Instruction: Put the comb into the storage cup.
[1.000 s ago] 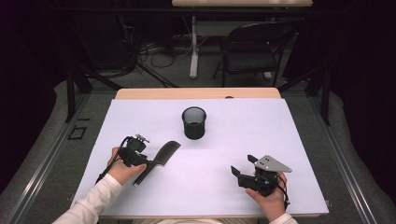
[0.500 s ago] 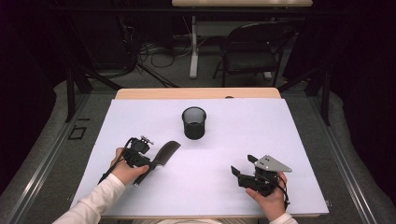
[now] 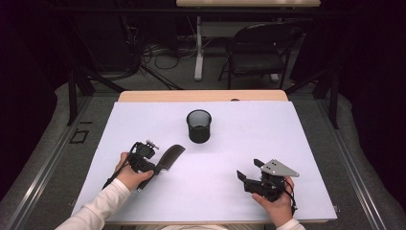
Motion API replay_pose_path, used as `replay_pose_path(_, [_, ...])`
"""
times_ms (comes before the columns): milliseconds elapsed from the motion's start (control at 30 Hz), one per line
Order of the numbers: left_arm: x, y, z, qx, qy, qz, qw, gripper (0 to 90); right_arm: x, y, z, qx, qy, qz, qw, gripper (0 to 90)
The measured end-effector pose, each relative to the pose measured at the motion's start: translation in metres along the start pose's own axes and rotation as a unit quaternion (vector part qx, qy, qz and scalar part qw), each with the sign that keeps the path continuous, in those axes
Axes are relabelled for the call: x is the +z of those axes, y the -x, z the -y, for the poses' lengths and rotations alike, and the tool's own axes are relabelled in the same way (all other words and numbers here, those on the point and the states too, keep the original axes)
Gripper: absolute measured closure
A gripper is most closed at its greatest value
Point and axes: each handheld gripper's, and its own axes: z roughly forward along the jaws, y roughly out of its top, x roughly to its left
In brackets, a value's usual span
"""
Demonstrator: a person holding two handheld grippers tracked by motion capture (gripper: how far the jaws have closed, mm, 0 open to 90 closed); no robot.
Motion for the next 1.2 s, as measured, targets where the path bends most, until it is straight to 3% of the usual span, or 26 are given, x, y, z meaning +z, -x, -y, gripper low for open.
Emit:
replay_pose_path(867, [0.0009,0.0022,-0.0015,-0.004,-0.002,-0.023,0.9997,71.4,0.0002,0.0002,0.0,0.0,-0.001,0.001,1.0,22.7])
replay_pose_path(1200, [0.0007,0.0008,-0.0017,-0.014,-0.003,-0.014,0.9998,71.8,0.0003,0.0003,0.0,0.001,-0.002,0.001,1.0,22.7])
